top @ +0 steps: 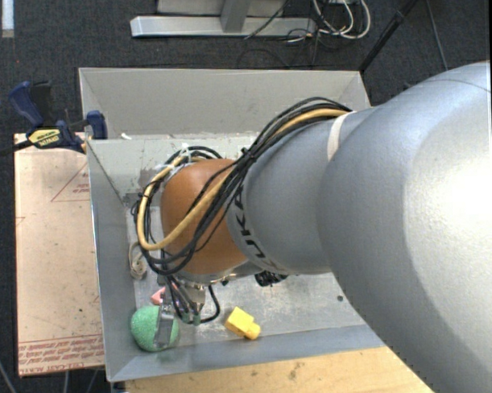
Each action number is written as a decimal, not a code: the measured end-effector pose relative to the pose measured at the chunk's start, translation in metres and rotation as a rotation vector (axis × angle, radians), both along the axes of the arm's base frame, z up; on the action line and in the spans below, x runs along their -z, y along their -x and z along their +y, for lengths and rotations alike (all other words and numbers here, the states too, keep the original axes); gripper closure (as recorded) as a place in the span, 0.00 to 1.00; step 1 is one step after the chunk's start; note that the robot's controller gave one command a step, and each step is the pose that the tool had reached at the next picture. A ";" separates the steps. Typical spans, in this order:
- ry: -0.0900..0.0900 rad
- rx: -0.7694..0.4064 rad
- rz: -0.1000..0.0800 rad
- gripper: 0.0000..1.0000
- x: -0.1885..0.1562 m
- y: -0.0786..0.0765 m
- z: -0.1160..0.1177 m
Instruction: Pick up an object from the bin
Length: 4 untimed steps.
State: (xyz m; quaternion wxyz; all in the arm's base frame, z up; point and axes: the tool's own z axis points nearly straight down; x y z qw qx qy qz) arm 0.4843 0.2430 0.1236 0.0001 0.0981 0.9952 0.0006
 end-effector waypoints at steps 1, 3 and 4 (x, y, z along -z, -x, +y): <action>-0.002 -0.264 -0.010 0.00 0.049 0.000 0.003; -0.008 -0.239 -0.009 1.00 0.066 0.000 0.006; -0.007 -0.239 -0.009 1.00 0.064 0.000 0.006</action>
Offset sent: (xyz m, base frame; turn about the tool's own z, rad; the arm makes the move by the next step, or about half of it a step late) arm -0.0054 -0.0007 -0.0536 -0.1674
